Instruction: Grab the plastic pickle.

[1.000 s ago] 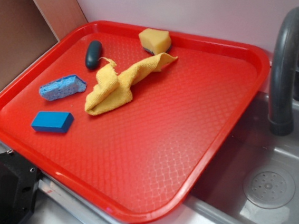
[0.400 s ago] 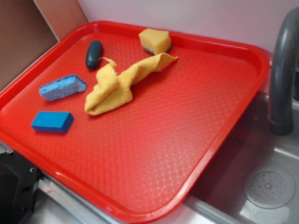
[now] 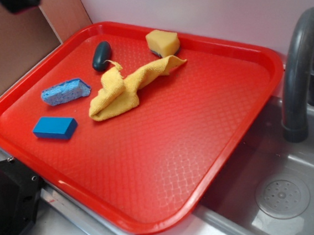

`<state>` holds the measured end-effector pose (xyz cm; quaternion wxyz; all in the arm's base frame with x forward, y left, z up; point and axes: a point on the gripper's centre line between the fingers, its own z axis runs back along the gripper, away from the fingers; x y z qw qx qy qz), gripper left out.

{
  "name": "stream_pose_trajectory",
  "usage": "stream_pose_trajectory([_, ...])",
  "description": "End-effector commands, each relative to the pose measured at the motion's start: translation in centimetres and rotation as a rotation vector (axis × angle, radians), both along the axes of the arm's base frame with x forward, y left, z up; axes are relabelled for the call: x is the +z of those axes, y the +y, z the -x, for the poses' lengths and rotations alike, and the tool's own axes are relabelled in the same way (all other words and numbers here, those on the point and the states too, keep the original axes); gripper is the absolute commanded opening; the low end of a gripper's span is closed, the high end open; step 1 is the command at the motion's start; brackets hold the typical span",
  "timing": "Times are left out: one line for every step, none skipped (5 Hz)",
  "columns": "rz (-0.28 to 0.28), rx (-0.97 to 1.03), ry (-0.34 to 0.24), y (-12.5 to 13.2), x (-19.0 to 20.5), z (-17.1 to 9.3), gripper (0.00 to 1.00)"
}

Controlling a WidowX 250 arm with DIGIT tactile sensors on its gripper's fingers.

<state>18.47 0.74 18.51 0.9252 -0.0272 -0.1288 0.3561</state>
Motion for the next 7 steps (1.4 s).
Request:
stream_pose_trajectory([-0.136, 0.216, -0.213, 4.3, -1.0, -4.8, 1.00])
stream_pose_trajectory([-0.167, 0.257, -0.172, 6.6, -4.4, -7.3, 1.00])
stream_pose_trajectory([-0.137, 0.283, -0.086, 8.7, -8.3, -9.0, 1.00])
stream_pose_trajectory([-0.132, 0.258, -0.023, 9.0, -10.5, -10.0, 1.00])
stream_pose_trajectory([-0.144, 0.253, 0.028, 9.0, -12.3, -10.8, 1.00])
stream_pose_trajectory([-0.096, 0.218, 0.085, 9.5, -14.8, -11.2, 1.00])
stream_pose_trajectory([-0.080, 0.219, 0.094, 9.4, -16.2, -11.3, 1.00])
